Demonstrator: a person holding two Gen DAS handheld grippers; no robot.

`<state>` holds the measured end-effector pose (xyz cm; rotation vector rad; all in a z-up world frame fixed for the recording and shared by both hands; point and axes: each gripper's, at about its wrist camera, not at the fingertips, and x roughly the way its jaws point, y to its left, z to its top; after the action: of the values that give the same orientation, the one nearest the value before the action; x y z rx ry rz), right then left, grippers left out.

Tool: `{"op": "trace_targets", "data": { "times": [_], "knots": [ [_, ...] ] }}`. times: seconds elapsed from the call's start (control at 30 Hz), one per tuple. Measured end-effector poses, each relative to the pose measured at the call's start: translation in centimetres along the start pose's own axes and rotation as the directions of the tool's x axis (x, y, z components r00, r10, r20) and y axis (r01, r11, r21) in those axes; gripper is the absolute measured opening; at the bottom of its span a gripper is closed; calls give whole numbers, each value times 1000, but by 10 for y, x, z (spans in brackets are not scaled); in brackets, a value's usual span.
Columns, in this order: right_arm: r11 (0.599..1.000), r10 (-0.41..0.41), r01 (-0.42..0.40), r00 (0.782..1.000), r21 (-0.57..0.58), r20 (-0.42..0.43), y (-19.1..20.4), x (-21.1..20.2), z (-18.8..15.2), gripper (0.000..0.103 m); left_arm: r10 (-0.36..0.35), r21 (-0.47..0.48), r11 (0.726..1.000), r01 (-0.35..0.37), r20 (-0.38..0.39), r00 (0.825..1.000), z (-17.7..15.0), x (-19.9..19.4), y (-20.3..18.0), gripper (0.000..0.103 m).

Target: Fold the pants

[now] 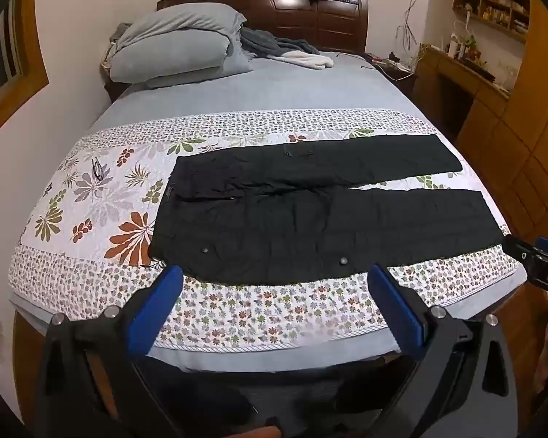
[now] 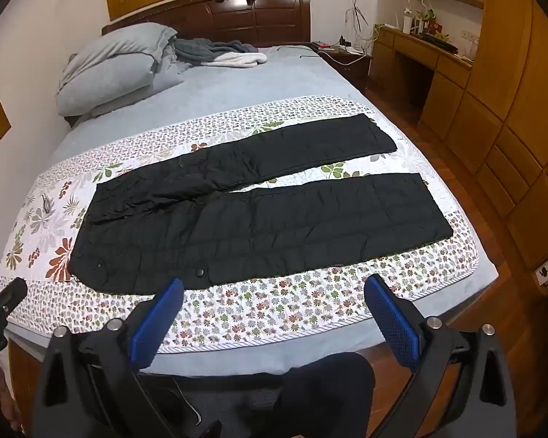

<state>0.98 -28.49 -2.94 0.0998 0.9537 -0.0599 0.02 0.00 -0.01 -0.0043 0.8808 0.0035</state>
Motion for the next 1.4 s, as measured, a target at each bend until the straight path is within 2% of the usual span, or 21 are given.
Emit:
{"op": "trace_targets", "data": {
  "times": [1.4],
  "knots": [
    [1000,-24,24,1000,-15,16,-2,-2,2,100,10,-2,1000,-10,19,1000,3,0,-1,101]
  ]
}}
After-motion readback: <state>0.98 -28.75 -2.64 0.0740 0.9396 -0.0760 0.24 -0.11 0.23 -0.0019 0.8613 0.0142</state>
